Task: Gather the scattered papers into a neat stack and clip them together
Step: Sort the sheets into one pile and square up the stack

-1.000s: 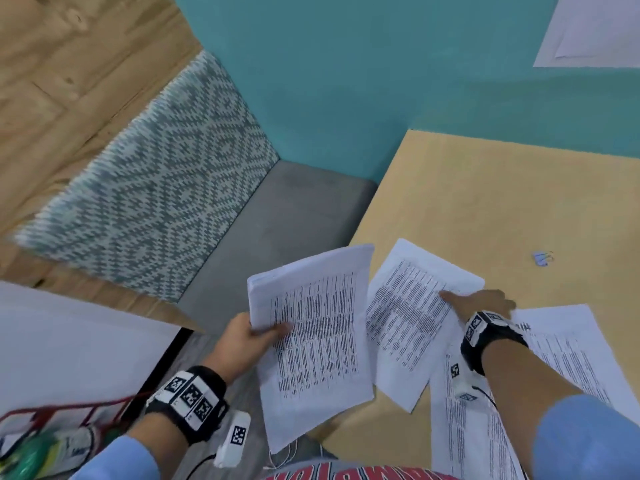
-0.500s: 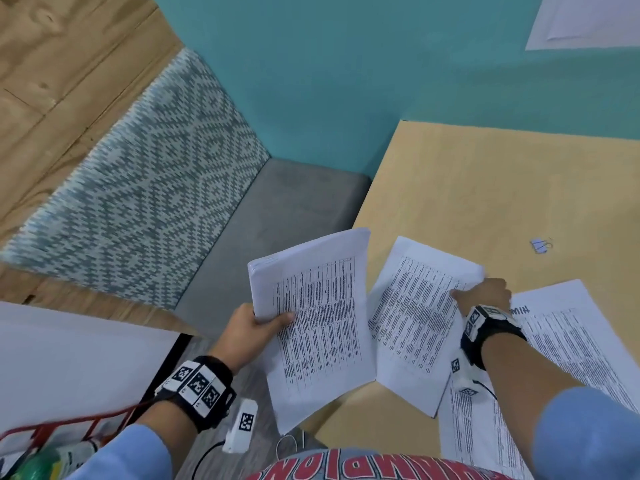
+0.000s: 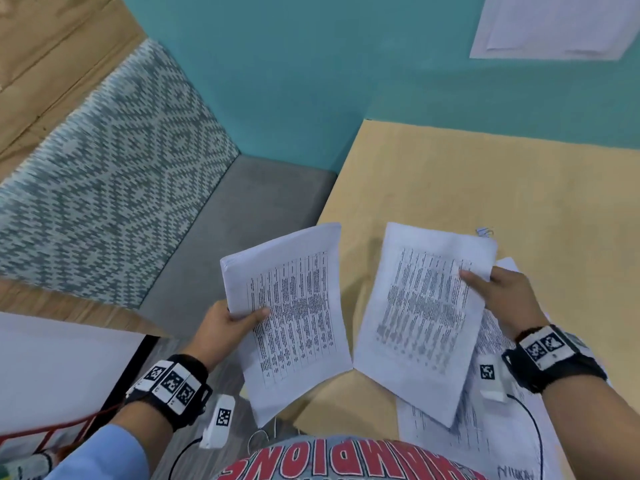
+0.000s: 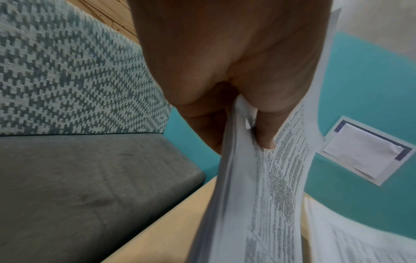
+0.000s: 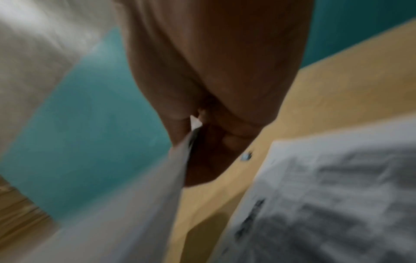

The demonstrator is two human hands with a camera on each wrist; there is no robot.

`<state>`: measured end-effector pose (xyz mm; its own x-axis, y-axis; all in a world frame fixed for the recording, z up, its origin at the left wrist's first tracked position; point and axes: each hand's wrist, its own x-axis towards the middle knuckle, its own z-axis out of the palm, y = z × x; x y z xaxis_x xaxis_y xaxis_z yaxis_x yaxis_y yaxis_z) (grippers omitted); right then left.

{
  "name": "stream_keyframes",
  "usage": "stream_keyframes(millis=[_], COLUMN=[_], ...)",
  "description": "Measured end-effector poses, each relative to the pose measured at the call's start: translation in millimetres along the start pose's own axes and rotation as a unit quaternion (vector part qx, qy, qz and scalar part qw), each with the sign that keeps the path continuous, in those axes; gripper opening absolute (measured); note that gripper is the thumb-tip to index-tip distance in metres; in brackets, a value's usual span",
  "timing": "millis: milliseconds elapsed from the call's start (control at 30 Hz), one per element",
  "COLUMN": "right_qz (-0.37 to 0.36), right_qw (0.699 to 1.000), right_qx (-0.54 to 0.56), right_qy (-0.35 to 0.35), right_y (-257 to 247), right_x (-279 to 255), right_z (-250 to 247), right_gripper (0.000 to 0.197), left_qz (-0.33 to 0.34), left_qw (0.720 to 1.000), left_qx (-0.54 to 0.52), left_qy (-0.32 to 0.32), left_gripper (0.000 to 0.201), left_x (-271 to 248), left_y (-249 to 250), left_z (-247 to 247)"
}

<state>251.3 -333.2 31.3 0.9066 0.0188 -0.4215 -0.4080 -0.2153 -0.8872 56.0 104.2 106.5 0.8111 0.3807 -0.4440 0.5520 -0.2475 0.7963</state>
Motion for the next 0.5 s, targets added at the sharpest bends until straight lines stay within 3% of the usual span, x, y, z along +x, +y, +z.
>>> stream_keyframes(millis=[133, 233, 300, 400, 467, 500], right_qz=[0.086, 0.116, 0.121, 0.165, 0.186, 0.194], right_qw=[0.988, 0.953, 0.925, 0.872, 0.842, 0.854], right_qx=[-0.114, -0.277, -0.36, -0.459, -0.504, -0.48], right_qy=[-0.065, -0.047, -0.02, 0.039, 0.051, 0.054], right_y=[16, 50, 78, 104, 111, 111], right_x=[-27, -23, -20, -27, -37, -42], right_z=[-92, -134, -145, -133, -119, -114], right_gripper=[0.009, 0.031, 0.054, 0.106, 0.118, 0.116], left_qz=[0.023, 0.028, 0.031, 0.032, 0.036, 0.038], left_qw=[0.999, 0.999, 0.999, 0.999, 0.999, 0.999], left_qx=[0.025, 0.033, 0.038, 0.029, 0.03, 0.038], left_qy=[-0.004, -0.006, -0.01, -0.004, -0.004, -0.003], left_gripper=[0.015, 0.015, 0.015, 0.018, 0.018, 0.018], left_x=[1, 1, 0, -8, -14, -16], left_y=[8, 13, 15, 19, 21, 20], left_z=[21, 36, 48, 62, 67, 68])
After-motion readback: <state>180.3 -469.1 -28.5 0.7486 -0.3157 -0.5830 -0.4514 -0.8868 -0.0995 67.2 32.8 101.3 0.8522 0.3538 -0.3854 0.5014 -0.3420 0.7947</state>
